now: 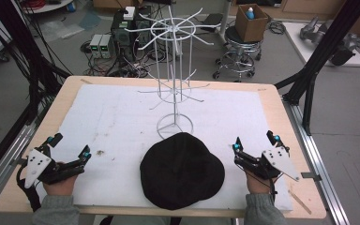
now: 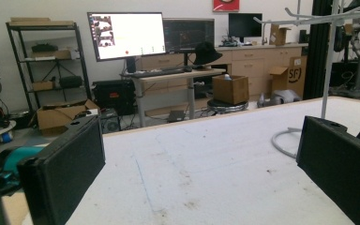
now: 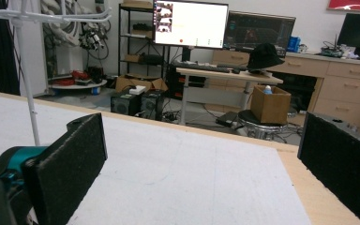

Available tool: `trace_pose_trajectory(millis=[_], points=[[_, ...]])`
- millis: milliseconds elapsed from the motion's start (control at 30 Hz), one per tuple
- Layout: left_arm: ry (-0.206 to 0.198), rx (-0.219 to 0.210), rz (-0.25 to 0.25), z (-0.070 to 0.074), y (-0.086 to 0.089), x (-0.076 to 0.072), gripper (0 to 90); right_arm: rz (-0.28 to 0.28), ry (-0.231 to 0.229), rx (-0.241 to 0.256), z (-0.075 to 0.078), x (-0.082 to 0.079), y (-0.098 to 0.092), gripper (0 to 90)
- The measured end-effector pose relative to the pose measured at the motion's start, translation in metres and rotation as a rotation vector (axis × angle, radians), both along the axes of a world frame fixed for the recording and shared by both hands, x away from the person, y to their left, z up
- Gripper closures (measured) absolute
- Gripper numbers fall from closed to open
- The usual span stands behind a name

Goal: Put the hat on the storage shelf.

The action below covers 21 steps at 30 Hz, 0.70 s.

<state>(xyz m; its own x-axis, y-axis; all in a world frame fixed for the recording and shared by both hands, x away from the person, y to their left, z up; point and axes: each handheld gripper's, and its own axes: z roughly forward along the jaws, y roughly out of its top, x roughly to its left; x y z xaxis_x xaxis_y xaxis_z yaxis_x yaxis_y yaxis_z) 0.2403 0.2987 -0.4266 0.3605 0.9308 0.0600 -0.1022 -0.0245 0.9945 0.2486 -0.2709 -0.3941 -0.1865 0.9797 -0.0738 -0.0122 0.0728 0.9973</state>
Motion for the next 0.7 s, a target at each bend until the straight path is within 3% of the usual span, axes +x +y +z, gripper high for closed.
trace_pose_trajectory(millis=[267, 667, 700], points=[[0.002, 0.001, -0.006, 0.000, -0.001, 0.002, 1.7, 0.079, 0.008, -0.004, 0.000, -0.001, 0.006, 0.6], [0.003, -0.001, -0.005, 0.000, -0.001, 0.002, 1.7, 0.199, 0.075, 0.004, -0.004, 0.003, 0.021, 0.6], [0.003, 0.001, -0.004, 0.000, -0.001, 0.002, 1.7, 0.213, 0.062, 0.007, -0.005, 0.003, 0.022, 0.7]])
